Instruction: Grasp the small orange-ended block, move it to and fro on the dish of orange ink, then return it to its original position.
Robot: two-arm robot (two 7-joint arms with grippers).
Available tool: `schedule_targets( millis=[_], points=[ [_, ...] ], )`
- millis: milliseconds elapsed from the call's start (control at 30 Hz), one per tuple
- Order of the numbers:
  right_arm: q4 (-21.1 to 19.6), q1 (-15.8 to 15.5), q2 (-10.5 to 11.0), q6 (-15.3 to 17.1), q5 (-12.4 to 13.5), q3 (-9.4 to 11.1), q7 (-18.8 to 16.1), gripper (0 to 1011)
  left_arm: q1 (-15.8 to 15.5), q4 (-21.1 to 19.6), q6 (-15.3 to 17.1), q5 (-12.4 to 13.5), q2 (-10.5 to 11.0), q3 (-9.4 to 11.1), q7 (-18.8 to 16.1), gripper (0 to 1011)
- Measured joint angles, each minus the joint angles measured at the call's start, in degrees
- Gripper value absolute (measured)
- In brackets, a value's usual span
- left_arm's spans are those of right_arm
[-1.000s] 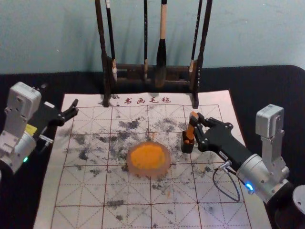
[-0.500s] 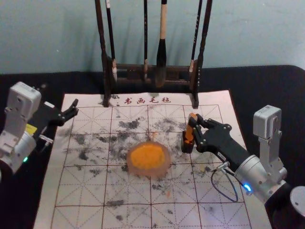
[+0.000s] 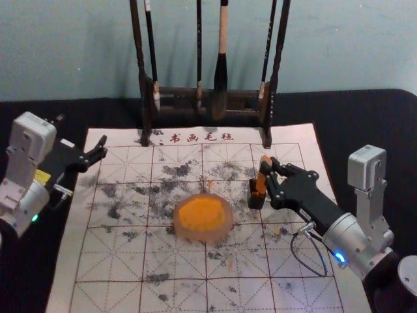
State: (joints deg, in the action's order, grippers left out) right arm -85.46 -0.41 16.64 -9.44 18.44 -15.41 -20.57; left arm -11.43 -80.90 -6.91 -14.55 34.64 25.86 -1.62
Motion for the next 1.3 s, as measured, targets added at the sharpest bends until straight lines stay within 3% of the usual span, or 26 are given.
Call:
schedule_targets(
  millis=[1300],
  points=[
    [0.8,-0.3,-0.6,0.1,-0.7,-0.1,0.4,138,0.0,0.0,0.0,0.0,0.0,0.0,0.0,1001]
  ],
)
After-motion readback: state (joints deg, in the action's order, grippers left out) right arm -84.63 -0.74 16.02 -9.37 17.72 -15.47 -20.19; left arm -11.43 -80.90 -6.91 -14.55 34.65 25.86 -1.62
